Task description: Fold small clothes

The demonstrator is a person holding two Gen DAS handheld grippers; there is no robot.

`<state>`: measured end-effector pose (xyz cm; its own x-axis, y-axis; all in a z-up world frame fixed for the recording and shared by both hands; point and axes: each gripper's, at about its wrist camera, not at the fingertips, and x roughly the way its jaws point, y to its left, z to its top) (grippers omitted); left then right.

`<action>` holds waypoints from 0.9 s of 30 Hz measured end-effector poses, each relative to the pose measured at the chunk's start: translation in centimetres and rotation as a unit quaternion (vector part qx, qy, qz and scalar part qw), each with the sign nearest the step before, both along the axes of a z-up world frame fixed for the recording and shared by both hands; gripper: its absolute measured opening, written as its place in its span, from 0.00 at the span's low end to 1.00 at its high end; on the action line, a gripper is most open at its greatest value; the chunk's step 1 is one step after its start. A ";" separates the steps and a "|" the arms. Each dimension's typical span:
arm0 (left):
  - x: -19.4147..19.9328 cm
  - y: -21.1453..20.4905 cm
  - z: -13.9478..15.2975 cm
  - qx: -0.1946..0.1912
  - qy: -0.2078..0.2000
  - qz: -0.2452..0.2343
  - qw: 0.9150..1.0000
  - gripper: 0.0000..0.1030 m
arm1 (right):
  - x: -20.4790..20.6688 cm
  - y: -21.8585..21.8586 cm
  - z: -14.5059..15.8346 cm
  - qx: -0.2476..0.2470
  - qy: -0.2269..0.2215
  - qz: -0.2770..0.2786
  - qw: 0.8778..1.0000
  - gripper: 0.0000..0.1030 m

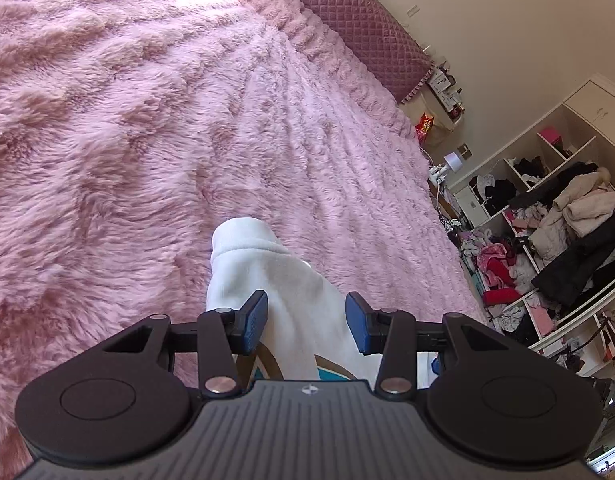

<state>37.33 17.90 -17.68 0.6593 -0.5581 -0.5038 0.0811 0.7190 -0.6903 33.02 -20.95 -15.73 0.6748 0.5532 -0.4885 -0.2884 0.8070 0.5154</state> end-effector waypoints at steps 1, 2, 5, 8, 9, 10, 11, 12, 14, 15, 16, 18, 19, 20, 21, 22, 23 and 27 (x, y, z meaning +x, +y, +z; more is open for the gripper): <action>0.3 0.0 -0.4 0.001 0.005 0.002 1.000 0.48 | 0.5 -0.1 -0.6 0.001 0.010 -0.005 1.000 0.31; 0.6 0.1 -1.0 -0.001 0.013 0.002 1.000 0.48 | 0.9 -0.3 -1.2 0.000 0.017 -0.007 1.000 0.30; 0.8 0.7 -2.5 -0.014 0.025 0.004 1.000 0.46 | 1.6 -0.7 -2.7 -0.006 0.027 -0.010 1.000 0.20; 0.5 0.8 -2.6 -0.014 0.024 0.006 1.000 0.44 | 1.6 -1.1 -3.4 0.001 0.031 -0.012 0.999 0.18; 0.2 0.9 -2.3 -0.014 0.022 0.010 1.000 0.44 | 1.6 -1.1 -3.3 0.001 0.032 -0.014 0.999 0.18; -0.2 0.9 -1.7 -0.016 0.016 0.012 1.000 0.44 | 1.3 -1.2 -2.8 -0.002 0.030 -0.018 0.999 0.19; -0.9 1.0 -0.7 -0.018 0.004 0.011 1.000 0.44 | 0.8 -1.3 -2.2 0.000 0.024 -0.019 1.000 0.21; -1.4 1.1 0.1 -0.018 -0.005 0.006 1.000 0.44 | 0.0 -1.5 -1.4 0.005 0.015 -0.016 1.000 0.22; -3.5 0.9 2.4 -0.008 -0.028 -0.018 0.999 0.44 | -2.0 -1.8 0.5 0.008 -0.007 -0.004 1.000 0.23; -4.7 0.8 3.5 0.000 -0.037 -0.030 0.999 0.44 | -4.0 -1.9 2.0 0.005 -0.027 0.009 1.000 0.26; -6.0 0.7 4.3 0.007 -0.046 -0.041 0.998 0.44 | -5.7 -1.9 3.2 -0.004 -0.043 0.020 0.999 0.29; -9.0 0.3 5.7 0.022 -0.060 -0.062 0.996 0.45 | -9.6 -1.6 5.3 -0.023 -0.076 0.046 0.996 0.33; -10.5 0.0 6.2 0.026 -0.065 -0.067 0.995 0.45 | -11.4 -1.3 5.9 -0.034 -0.085 0.061 0.994 0.32; -11.8 -0.3 6.5 0.028 -0.068 -0.074 0.995 0.46 | -12.9 -1.1 6.3 -0.039 -0.091 0.070 0.993 0.32; -13.2 -0.7 6.7 0.030 -0.070 -0.083 0.994 0.46 | -14.8 -0.9 6.4 -0.044 -0.094 0.080 0.991 0.32; -14.8 -1.2 6.9 0.036 -0.073 -0.088 0.993 0.46 | -16.2 -0.7 6.3 -0.045 -0.092 0.086 0.991 0.32; -15.9 -1.7 6.9 0.039 -0.072 -0.093 0.992 0.47 | -17.3 -0.5 6.0 -0.045 -0.086 0.089 0.991 0.32; -19.6 -3.6 5.7 0.057 -0.065 -0.114 0.990 0.48 | -20.2 -0.2 3.6 -0.058 -0.057 0.085 0.993 0.32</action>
